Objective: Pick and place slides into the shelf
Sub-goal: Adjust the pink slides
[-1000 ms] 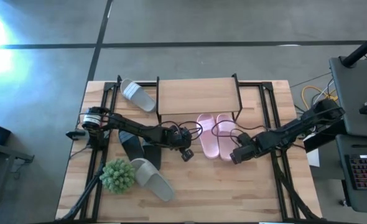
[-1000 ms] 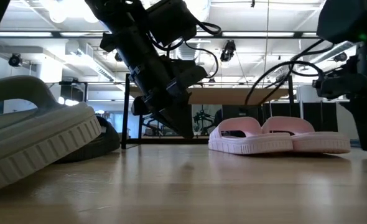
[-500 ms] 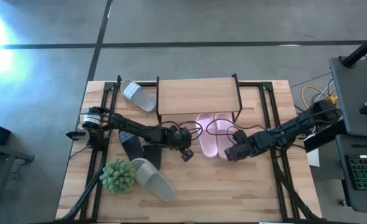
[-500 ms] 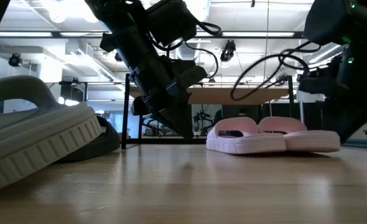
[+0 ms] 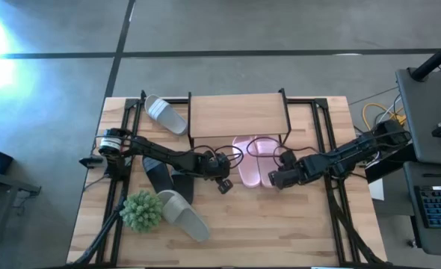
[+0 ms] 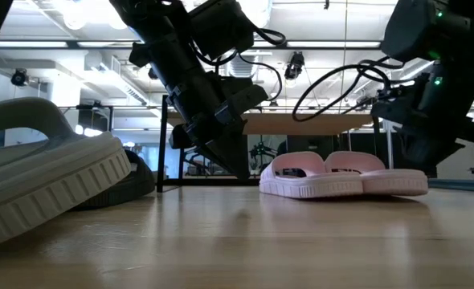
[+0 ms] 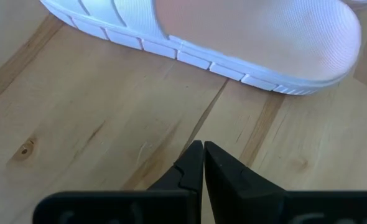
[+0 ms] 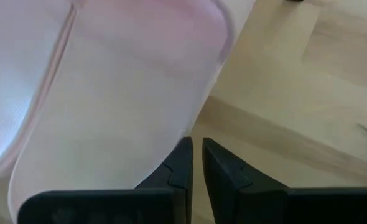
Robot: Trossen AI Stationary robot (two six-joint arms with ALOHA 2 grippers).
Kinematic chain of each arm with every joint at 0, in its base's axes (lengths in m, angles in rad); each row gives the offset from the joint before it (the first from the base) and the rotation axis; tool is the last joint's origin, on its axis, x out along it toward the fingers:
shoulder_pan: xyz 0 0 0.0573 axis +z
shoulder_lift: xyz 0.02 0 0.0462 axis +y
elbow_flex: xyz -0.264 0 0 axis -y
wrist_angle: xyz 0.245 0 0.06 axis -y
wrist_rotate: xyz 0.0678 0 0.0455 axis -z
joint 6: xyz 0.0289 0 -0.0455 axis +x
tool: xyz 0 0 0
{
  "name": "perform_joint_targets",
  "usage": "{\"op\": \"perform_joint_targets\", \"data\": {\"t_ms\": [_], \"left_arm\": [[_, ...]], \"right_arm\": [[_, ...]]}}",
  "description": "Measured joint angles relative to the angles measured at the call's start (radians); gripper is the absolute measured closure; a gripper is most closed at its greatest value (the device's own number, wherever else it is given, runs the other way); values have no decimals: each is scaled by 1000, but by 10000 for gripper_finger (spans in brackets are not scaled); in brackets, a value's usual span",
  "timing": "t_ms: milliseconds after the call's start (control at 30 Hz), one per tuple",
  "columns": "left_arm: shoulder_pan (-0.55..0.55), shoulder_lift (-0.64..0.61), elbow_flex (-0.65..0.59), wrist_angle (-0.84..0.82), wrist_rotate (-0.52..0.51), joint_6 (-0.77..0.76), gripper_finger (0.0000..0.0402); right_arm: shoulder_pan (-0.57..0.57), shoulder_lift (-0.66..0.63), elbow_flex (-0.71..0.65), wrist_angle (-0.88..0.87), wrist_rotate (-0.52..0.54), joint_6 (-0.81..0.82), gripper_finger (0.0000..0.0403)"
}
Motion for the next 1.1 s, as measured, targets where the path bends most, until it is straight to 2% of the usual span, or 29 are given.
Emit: {"op": "perform_joint_targets", "data": {"t_ms": [200, 433, 733, 1100], "left_arm": [[4, 0, -1, 7, 46, -97, 402], [14, 22, -5, 154, 86, -104, 402], [41, 101, -6, 189, 72, -106, 402], [80, 116, -3, 291, -29, -105, 402]], "right_arm": [[4, -13, 0, -1, 34, 7, 374], [44, -129, 31, -1, 207, -57, 374], [45, -273, 106, -9, 219, -273, 374], [45, -294, 127, -34, 225, -293, 375]]}}
